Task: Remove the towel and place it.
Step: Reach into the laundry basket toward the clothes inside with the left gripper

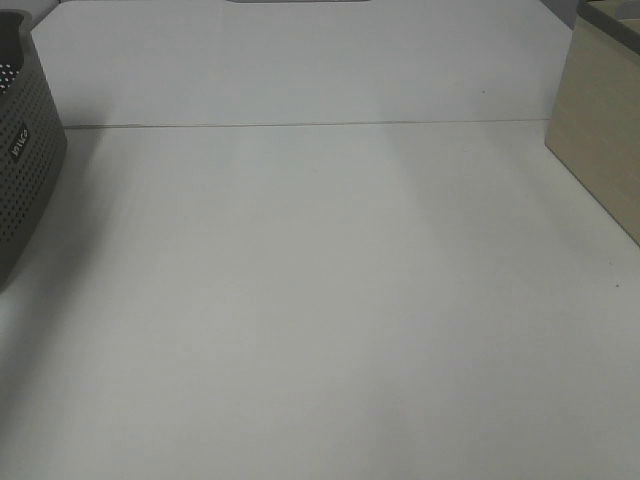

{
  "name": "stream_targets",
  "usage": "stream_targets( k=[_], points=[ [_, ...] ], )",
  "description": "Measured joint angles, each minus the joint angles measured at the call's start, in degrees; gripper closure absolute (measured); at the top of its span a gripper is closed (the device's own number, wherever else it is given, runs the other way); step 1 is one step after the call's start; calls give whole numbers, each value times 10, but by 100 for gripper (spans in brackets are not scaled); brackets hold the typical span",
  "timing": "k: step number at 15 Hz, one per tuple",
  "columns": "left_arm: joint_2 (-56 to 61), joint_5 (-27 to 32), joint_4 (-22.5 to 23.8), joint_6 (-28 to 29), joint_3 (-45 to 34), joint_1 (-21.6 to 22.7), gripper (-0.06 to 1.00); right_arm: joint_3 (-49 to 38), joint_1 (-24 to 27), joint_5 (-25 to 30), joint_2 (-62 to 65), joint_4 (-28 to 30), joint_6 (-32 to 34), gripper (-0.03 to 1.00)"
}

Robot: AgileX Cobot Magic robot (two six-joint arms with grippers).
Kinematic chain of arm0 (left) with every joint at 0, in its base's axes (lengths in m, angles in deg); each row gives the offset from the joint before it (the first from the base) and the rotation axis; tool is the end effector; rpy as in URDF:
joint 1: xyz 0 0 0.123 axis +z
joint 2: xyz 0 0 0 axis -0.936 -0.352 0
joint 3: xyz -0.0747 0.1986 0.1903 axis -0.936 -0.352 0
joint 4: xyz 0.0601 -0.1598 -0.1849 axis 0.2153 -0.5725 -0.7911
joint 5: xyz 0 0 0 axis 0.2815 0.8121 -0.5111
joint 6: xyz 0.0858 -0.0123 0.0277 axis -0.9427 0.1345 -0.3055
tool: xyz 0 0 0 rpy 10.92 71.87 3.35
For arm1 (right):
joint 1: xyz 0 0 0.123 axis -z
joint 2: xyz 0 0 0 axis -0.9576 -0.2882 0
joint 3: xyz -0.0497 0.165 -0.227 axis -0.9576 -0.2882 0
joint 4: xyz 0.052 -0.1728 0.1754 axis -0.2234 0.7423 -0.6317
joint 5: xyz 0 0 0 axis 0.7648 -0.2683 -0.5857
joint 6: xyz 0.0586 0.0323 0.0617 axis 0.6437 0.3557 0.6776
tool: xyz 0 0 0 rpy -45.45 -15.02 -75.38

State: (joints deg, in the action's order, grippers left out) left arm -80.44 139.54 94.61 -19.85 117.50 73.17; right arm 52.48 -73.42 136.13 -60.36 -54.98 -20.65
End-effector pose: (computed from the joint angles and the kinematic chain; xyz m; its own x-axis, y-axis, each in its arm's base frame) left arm 0.4357 0.0728 0.2500 -0.4198 0.8407 0.3421 0.8137 0.1816 0.5522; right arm -0.0035 0.0084 0.2606 -0.5370 -0.0272 -0.8431 -0.0947 0.9951 0.0282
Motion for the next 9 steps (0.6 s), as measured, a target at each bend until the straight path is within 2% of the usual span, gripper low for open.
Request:
stream_targets(
  k=[9],
  points=[
    [-78,-89,5,-6,1,21,-2,0,0,0,0,0,0,41]
  ],
)
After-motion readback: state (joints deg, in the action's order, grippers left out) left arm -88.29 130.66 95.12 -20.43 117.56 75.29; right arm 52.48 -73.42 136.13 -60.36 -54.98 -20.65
